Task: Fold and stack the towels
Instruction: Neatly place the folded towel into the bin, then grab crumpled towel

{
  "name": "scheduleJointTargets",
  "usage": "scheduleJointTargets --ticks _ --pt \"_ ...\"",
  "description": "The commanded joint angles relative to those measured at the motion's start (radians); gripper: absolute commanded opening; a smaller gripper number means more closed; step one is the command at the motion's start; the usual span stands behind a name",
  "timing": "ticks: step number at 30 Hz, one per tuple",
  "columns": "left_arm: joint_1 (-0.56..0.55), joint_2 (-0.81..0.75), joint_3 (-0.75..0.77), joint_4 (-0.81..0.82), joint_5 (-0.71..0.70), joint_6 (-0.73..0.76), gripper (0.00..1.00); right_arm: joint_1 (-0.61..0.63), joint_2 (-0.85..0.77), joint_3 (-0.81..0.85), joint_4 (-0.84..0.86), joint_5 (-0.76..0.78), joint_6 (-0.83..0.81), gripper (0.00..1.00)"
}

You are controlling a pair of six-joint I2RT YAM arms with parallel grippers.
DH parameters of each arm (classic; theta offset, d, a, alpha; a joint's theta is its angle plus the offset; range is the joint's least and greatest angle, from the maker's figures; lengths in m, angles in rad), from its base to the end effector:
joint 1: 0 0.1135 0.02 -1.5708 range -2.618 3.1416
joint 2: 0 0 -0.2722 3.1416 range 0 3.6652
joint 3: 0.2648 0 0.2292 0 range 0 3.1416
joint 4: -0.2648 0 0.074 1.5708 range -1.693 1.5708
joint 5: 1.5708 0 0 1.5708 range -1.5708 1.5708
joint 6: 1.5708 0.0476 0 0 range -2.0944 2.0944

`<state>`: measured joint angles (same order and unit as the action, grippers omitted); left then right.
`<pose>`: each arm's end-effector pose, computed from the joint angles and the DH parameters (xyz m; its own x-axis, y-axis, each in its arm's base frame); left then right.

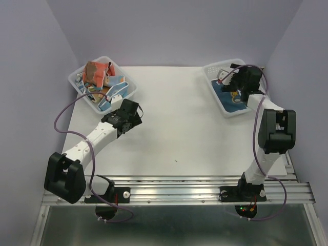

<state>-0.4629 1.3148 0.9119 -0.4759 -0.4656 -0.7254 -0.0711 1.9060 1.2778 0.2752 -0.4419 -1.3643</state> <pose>0.2354 -0.0936 0.2556 -0.6102 -0.3580 -0.7068 -0.3503 0.9221 -0.1647 0.4339 -0.0105 0.2486 0.2582 -0.9054 -0.3371 -0.4064 0.2148 -0.8881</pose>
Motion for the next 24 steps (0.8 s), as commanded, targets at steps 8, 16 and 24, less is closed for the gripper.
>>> scheduleJointTargets --ticks 8,16,24 --pt "0.029 -0.161 0.128 0.141 -0.024 0.109 0.99 0.022 -0.246 0.288 -0.272 -0.115 1.107 1.0" --pt "0.279 -0.008 0.309 0.237 0.106 0.265 0.99 0.279 -0.343 0.06 -0.241 0.152 1.7 1.0" --pt "0.418 0.181 0.354 0.36 0.339 0.504 0.99 0.386 -0.295 -0.095 -0.243 0.232 1.863 1.0"
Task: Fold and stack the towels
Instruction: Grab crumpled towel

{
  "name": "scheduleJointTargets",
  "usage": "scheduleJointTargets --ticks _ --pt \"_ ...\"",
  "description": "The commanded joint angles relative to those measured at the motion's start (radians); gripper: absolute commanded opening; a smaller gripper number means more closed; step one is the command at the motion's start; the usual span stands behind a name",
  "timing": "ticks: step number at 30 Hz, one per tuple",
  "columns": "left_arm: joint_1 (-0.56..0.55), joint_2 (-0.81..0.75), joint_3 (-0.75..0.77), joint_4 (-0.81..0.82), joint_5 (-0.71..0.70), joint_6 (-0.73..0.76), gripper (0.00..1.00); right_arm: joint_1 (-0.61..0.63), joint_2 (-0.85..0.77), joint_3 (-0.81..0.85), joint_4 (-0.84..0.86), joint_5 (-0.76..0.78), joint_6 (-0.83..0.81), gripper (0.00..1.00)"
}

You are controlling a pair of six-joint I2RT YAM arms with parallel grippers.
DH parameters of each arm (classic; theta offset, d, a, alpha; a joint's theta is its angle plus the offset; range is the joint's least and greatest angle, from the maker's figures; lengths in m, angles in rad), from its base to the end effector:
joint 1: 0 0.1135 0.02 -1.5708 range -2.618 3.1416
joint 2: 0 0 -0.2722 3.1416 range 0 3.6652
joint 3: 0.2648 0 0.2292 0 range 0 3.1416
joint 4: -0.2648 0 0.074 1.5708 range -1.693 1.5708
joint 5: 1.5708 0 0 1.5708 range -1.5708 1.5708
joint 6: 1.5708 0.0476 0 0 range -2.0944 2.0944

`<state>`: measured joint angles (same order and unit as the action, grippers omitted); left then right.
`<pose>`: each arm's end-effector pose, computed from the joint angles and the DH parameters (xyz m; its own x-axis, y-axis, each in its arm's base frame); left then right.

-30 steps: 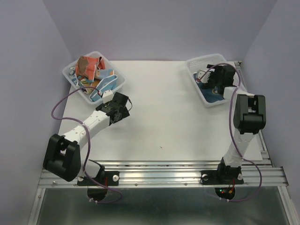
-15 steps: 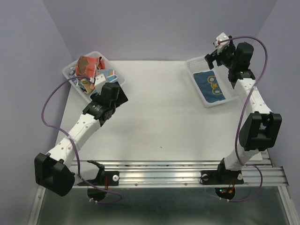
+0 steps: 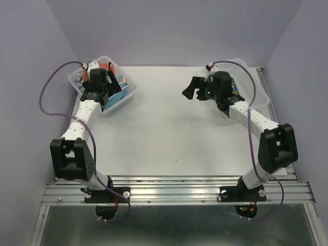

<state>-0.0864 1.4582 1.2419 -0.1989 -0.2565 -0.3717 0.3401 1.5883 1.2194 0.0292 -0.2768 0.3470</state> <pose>0.3280 -0.0163 0.3467 -0.3207 -0.3248 -0.8897 -0.2837 0.9292 -0.2370 0.3404 0.1342 0.3219 -0.4871 0.1746 -0.8557 -0.4233 0.8098 0.4063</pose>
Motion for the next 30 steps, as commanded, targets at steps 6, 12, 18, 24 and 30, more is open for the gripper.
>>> scheduleJointTargets --ticks 6,12,18,24,30 --pt "0.079 0.155 0.033 0.174 0.376 0.267 0.99 -0.026 0.074 -0.011 0.023 0.016 0.158 1.0" --pt "0.077 0.243 0.07 0.187 0.442 0.318 0.98 -0.047 0.11 -0.001 0.078 -0.028 0.196 1.0" --pt "0.077 0.284 0.076 0.193 0.471 0.35 0.94 -0.082 0.148 0.028 0.086 -0.11 0.218 1.0" --pt "0.077 0.355 0.152 0.138 0.415 0.356 0.74 -0.087 0.119 -0.004 0.097 -0.075 0.218 1.0" --pt "0.077 0.393 0.18 0.118 0.364 0.366 0.59 -0.095 0.035 -0.041 0.078 0.054 0.227 1.0"
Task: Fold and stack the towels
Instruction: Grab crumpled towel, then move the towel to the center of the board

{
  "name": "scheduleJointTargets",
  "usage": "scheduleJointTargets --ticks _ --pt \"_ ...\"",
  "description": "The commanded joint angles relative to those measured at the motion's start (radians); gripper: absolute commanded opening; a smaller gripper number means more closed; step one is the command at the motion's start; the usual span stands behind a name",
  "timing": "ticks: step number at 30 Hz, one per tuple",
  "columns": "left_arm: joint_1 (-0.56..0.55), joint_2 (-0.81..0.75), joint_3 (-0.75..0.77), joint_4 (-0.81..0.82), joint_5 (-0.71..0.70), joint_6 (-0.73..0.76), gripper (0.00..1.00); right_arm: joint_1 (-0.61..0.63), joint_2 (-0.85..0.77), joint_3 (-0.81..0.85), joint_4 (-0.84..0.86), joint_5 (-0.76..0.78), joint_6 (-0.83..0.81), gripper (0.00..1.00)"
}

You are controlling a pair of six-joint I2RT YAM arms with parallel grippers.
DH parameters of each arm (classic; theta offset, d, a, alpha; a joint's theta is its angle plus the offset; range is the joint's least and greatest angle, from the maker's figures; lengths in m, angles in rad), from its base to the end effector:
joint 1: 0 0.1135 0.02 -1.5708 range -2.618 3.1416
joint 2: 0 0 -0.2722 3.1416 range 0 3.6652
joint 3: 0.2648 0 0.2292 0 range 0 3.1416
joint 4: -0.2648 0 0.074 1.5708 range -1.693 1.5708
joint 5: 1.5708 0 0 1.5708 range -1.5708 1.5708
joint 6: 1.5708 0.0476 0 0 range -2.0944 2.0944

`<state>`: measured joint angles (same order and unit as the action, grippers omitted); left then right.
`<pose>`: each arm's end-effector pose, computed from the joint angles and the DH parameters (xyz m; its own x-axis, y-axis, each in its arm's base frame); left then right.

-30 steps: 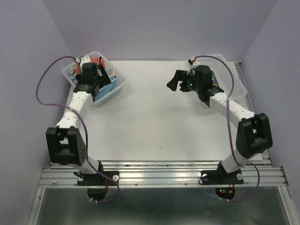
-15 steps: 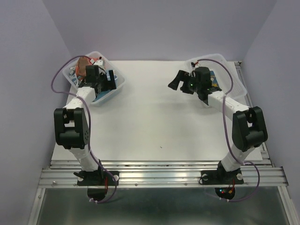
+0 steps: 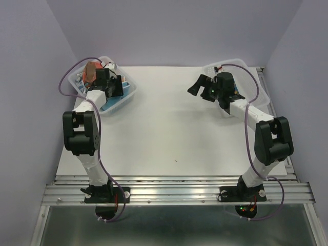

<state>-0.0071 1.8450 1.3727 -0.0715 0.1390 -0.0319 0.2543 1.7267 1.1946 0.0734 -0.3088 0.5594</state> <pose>0.4216 -0.0096 0.2656 -0.5211 -0.0279 -0.8530 0.1090 0.9891 -0.0989 0.3741 0.1122 0.2690 -0.6304 0.3585 -0.6885 -0.1992 0.7825 0.5899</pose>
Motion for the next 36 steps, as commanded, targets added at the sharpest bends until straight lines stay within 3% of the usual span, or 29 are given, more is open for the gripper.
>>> scheduleJointTargets --ticks 1,2,6,7,14,21,29,31,36 --pt "-0.008 0.011 0.049 -0.013 -0.038 0.026 0.58 -0.01 -0.11 -0.01 0.005 0.115 0.036 1.0" --pt "-0.014 0.014 0.048 -0.013 -0.047 0.026 0.54 -0.012 -0.113 -0.006 -0.003 0.109 0.033 1.0" --pt "-0.027 0.025 0.057 -0.031 -0.095 0.047 0.18 -0.021 -0.119 0.005 -0.041 0.108 0.024 1.0" --pt "-0.027 0.025 0.057 -0.034 -0.101 0.043 0.0 -0.023 -0.128 0.003 -0.041 0.12 0.02 1.0" --pt "-0.028 -0.098 0.02 -0.021 -0.116 -0.017 0.0 -0.023 -0.193 -0.062 -0.038 0.18 0.017 1.0" --pt "-0.034 -0.314 0.008 -0.013 -0.122 -0.077 0.0 -0.023 -0.236 -0.07 -0.109 0.194 0.023 1.0" --pt "-0.062 -0.481 0.113 -0.047 -0.029 -0.131 0.0 -0.023 -0.326 -0.164 -0.093 0.154 0.014 1.0" --pt "-0.099 -0.518 0.137 -0.048 -0.021 -0.138 0.0 -0.023 -0.361 -0.188 -0.087 0.152 0.019 1.0" --pt "-0.327 -0.615 0.219 -0.062 -0.016 -0.109 0.0 -0.023 -0.487 -0.254 -0.101 0.186 0.022 1.0"
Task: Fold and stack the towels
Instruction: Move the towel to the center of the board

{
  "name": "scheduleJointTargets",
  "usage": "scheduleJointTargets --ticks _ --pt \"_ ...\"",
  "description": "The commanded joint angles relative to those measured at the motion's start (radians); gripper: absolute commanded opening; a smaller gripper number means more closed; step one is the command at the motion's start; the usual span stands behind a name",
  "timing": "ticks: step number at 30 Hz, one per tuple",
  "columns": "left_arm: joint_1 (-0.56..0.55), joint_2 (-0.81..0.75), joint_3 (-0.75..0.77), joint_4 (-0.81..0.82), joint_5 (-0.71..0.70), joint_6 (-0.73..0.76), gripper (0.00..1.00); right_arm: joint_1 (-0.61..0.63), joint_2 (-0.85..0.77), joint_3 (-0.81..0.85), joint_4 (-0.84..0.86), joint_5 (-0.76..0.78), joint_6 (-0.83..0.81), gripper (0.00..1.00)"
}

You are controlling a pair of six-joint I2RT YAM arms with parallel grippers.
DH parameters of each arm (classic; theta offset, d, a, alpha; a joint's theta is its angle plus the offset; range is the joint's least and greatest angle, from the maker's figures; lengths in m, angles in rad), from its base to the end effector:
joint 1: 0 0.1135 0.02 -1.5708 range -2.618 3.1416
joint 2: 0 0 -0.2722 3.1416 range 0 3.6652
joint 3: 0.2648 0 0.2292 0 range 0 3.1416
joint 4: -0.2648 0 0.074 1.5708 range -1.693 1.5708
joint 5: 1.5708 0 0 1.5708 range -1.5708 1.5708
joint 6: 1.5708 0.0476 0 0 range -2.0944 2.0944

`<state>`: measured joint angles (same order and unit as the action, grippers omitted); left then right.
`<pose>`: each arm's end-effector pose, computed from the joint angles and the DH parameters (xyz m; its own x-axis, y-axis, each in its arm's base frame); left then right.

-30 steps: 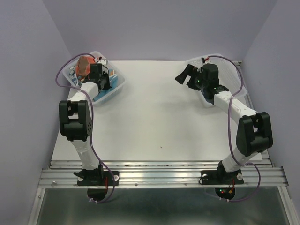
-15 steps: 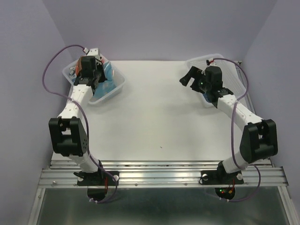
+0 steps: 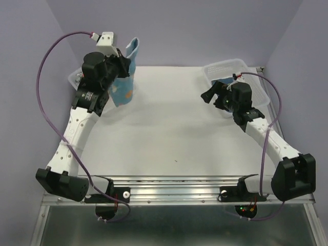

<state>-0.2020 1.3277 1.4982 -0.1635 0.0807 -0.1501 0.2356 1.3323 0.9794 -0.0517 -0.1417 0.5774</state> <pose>0.2772 -0.0607 0.4752 -0.0349 -0.1450 -0.9888 0.2768 0.9493 -0.1490 0.2856 0.0755 0.3101 -0.5158 0.4319 -0.7399 -0.0904 0.8313 0.5484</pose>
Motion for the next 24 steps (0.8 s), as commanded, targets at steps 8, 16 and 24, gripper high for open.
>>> scheduleJointTargets --ticks 8,16,24 --pt "-0.332 -0.151 -0.007 0.047 -0.003 -0.093 0.0 -0.004 -0.232 -0.085 -0.091 0.106 -0.005 1.0" --pt "-0.324 -0.205 -0.456 -0.036 -0.291 -0.302 0.99 0.004 -0.24 -0.068 -0.272 0.12 -0.02 1.0" --pt "-0.326 -0.257 -0.661 -0.062 -0.297 -0.447 0.99 0.325 -0.113 -0.047 -0.424 0.393 0.035 1.0"
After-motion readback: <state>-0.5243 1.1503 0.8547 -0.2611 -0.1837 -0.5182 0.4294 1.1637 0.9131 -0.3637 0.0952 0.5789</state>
